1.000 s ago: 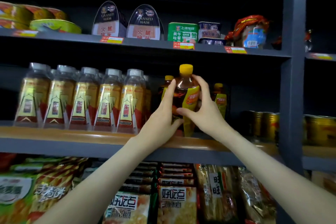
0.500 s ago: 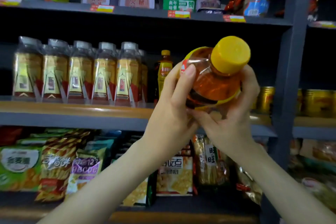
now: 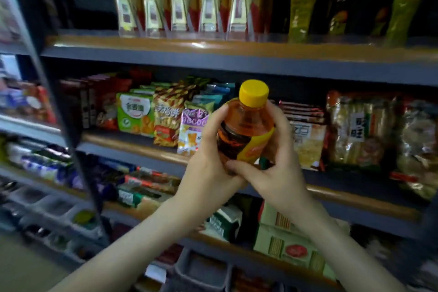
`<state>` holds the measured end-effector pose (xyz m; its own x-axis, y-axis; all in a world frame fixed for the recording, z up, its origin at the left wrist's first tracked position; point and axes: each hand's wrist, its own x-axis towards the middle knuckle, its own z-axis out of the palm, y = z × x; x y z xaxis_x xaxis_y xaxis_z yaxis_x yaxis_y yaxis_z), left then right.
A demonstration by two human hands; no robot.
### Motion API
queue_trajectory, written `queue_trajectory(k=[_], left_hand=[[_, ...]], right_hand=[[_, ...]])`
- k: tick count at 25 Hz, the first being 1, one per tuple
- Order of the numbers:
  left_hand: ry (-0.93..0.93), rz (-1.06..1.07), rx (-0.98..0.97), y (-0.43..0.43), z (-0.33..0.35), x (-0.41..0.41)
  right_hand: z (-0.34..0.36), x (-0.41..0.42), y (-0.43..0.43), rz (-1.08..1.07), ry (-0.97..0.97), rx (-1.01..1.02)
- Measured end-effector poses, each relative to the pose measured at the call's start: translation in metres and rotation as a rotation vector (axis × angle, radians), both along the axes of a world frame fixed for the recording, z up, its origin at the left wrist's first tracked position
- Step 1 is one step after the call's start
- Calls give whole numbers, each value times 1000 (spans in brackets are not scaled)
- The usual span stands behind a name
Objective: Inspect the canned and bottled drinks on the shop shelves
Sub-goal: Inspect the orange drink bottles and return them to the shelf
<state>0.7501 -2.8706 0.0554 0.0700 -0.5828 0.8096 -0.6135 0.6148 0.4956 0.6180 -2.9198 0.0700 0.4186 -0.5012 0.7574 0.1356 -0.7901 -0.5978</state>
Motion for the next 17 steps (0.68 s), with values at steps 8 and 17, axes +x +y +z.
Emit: queue_trajectory(k=[8, 17], left_hand=[[1206, -112, 758, 59, -68, 21], [1547, -294, 1118, 60, -121, 33]], right_hand=[[-85, 5, 9, 337, 565, 246], [-140, 3, 17, 417, 729, 126]])
